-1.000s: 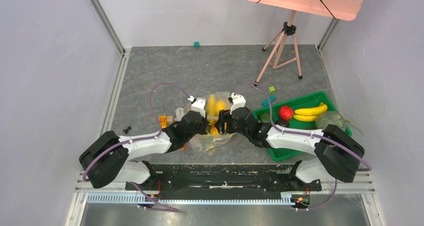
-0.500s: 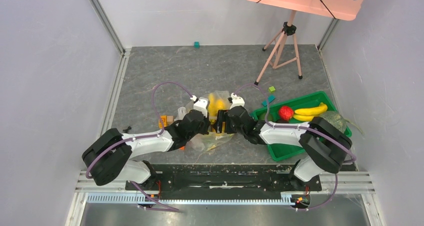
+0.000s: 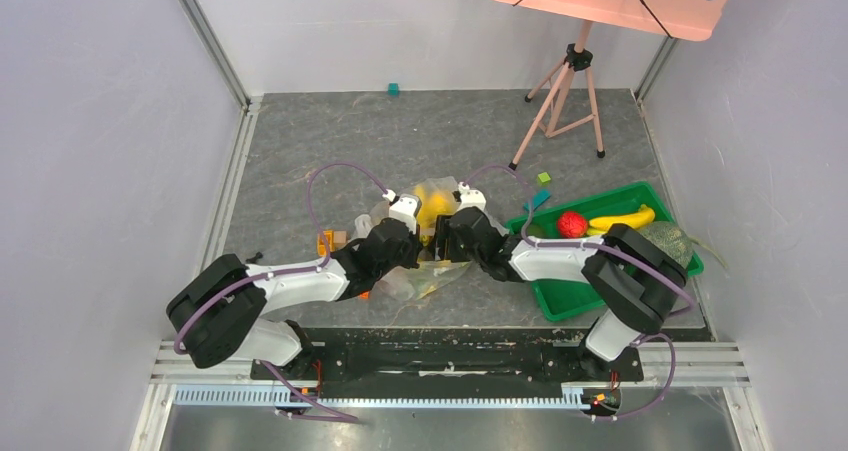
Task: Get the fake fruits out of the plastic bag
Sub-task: Take out the fake fruit from the plastic bag.
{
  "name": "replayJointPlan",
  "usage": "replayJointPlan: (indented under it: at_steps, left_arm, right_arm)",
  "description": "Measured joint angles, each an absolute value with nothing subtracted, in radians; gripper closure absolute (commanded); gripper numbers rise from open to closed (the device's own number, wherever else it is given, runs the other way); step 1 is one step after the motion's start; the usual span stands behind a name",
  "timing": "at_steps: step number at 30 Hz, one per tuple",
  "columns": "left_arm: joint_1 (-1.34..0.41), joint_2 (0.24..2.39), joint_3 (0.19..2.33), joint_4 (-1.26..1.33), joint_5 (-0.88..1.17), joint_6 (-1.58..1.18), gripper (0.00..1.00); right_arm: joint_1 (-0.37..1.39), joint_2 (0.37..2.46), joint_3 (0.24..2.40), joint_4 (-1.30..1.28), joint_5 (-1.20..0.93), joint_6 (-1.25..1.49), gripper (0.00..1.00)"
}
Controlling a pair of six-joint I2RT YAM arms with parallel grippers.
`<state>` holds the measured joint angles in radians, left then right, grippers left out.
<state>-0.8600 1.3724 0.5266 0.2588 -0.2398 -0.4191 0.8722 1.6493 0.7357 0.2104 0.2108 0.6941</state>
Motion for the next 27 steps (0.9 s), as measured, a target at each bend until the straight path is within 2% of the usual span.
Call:
replayJointPlan:
  at_steps: [13, 27]
  left_arm:
    - [-0.86, 1.394, 0.548, 0.231, -0.253, -0.419, 0.98]
    - [-0.86, 1.394, 0.549, 0.215, -0.263, -0.419, 0.98]
  right_arm:
    - [0.872, 1.321, 0.657, 0.163, 0.187, 0.588, 0.55]
    - [0.867, 1.057, 0.64, 0.07, 0.103, 0.555, 0.55]
